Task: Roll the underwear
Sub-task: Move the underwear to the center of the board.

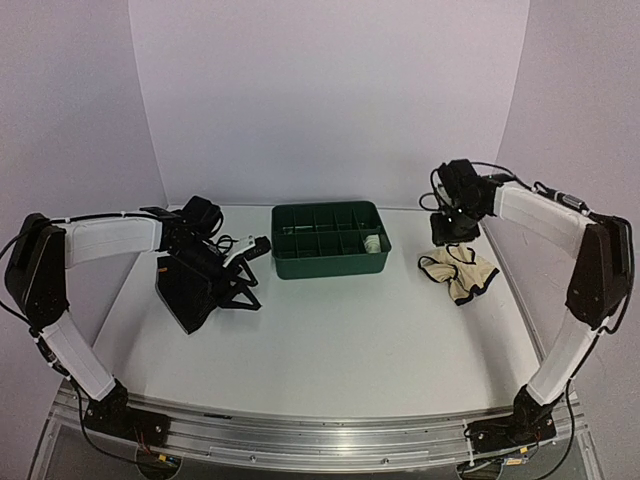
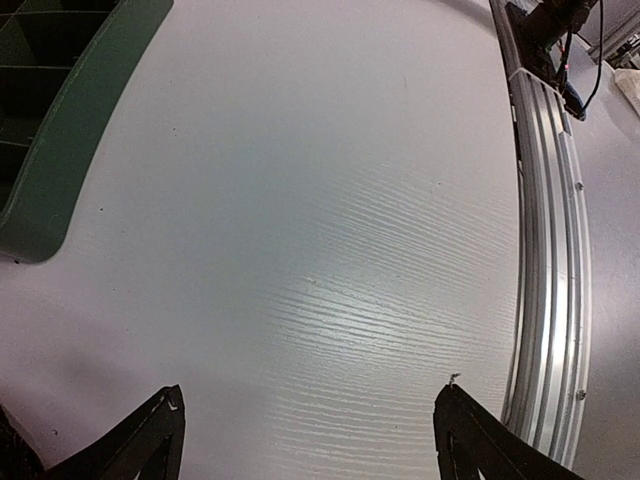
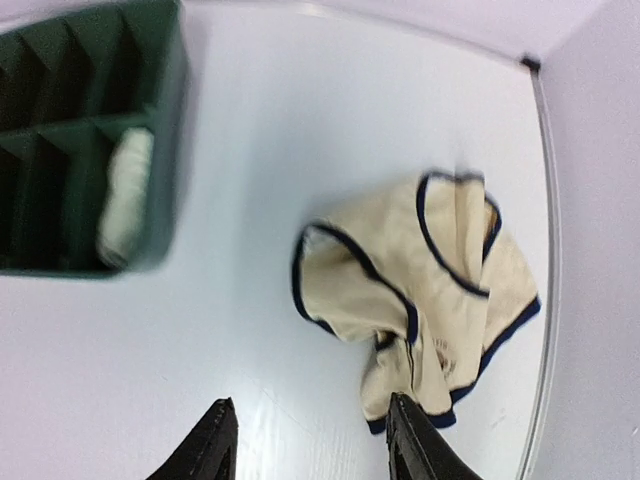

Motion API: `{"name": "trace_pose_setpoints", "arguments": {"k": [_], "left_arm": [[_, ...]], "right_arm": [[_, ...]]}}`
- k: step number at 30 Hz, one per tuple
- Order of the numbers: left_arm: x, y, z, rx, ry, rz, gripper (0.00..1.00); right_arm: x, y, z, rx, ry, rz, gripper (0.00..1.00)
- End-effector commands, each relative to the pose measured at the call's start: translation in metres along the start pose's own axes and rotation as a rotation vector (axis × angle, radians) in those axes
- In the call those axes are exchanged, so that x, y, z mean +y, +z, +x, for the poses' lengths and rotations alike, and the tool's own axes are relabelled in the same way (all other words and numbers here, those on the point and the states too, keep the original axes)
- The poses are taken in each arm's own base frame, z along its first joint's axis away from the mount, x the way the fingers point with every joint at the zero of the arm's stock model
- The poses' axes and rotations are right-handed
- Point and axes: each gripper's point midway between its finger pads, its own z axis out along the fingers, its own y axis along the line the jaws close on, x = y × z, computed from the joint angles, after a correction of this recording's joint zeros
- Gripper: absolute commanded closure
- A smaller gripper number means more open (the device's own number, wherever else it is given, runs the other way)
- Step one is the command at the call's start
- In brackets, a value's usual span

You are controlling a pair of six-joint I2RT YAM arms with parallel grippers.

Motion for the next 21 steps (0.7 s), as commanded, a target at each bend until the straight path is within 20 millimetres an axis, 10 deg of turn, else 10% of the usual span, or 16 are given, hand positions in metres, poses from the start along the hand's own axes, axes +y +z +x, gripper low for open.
{"name": "trace_pose_setpoints", "arguments": {"k": [1, 12, 21], "left_arm": [[-0.005, -0.019, -0.028, -0.078, 0.071, -0.015, 0.15], [-0.007, -0.021, -0.023, -0.061, 0.061, -0.023, 0.15], [-0.006, -0.023, -0.024, -0.059, 0.081, -0.034, 0.15]], "right_arm": [[-0.017, 0.058, 0.09, 0.3, 0.052, -0.004, 0.55], [-0.042, 0.112, 0.109, 0.41, 0.054, 0.05, 0.53], [-0.028, 0.13, 0.143, 0.503, 0.142, -0.028, 0.92]]}}
